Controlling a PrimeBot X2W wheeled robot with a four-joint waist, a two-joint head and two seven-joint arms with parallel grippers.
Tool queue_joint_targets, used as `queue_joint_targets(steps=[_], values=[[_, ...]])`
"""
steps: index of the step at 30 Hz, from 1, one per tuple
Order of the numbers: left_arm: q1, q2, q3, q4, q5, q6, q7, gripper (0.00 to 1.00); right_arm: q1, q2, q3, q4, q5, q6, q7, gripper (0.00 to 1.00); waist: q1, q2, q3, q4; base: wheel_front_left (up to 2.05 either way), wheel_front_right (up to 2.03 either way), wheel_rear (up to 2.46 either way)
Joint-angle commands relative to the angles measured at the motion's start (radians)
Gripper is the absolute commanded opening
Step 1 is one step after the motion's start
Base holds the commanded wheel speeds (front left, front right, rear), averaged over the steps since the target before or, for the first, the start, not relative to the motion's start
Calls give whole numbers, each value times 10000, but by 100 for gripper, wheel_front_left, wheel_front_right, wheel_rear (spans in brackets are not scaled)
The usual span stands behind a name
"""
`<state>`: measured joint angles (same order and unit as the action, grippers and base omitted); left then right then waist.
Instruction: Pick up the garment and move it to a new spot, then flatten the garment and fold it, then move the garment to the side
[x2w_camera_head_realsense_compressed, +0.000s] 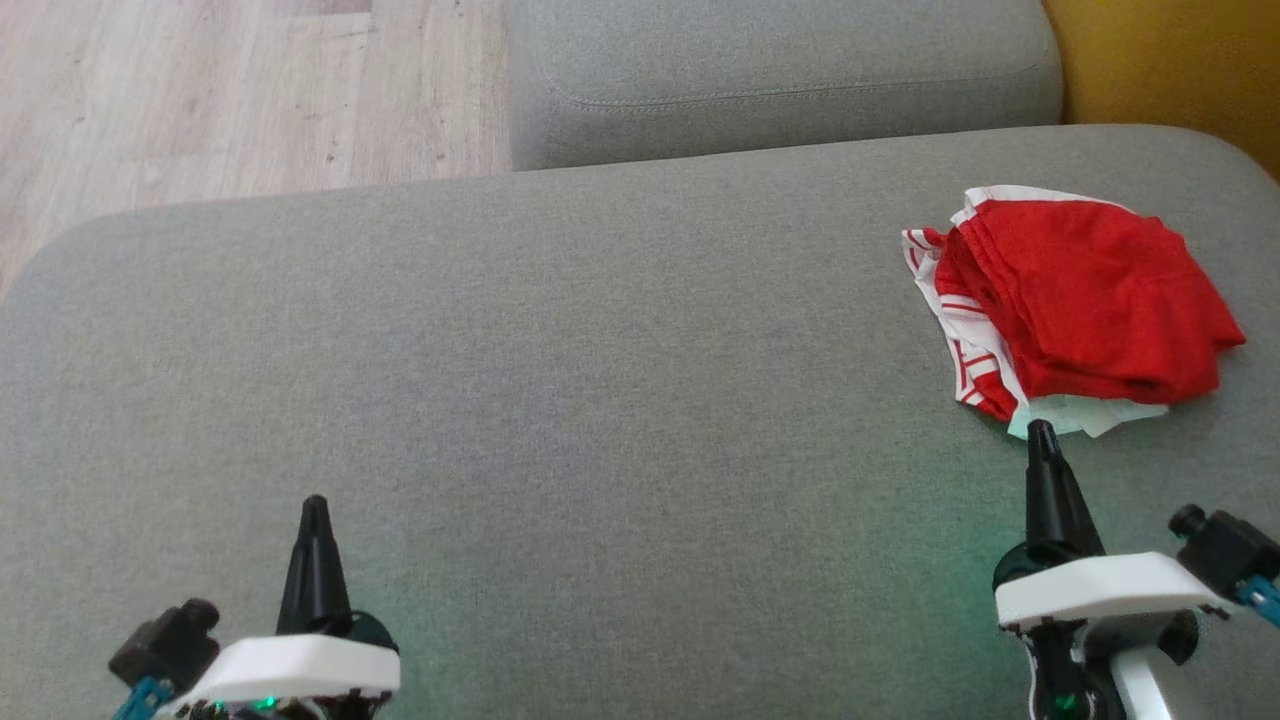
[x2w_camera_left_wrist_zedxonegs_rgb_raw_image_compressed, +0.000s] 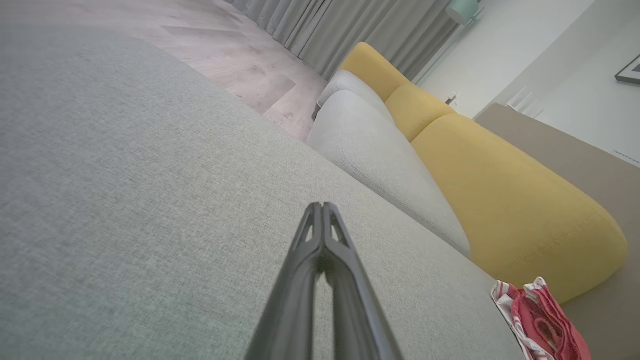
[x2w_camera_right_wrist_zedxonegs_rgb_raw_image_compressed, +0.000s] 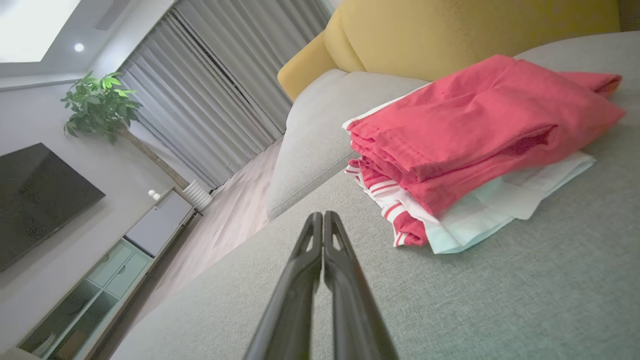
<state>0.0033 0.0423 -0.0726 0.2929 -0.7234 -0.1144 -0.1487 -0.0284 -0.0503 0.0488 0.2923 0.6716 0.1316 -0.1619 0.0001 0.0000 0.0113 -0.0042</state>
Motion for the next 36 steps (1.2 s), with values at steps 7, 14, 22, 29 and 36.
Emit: queue_joint_targets(steps=[7, 14, 22, 29, 36], values=[[-607, 35, 328, -350, -881, -51, 271, 0, -498, -181, -112, -388, 997, -3, 229, 0, 0, 0, -7, 4, 0, 0, 0], [-651, 39, 463, -361, -1576, -61, 476, 0, -520, -194, -204, -398, 1761, -4, 416, 0, 0, 0, -14, 7, 0, 0, 0], [-702, 43, 617, -374, -2375, -72, 712, 0, -546, -205, -315, -409, 2635, -5, 636, 0, 0, 0, -21, 11, 0, 0, 0], [-740, 47, 732, -383, -2974, -81, 888, 0, -566, -212, -401, -417, 3287, -5, 804, 0, 0, 0, -27, 14, 0, 0, 0], [-785, 50, 867, -394, -3673, -90, 1094, 0, -589, -216, -505, -426, 4045, -5, 1002, 0, 0, 0, -33, 17, 0, 0, 0]])
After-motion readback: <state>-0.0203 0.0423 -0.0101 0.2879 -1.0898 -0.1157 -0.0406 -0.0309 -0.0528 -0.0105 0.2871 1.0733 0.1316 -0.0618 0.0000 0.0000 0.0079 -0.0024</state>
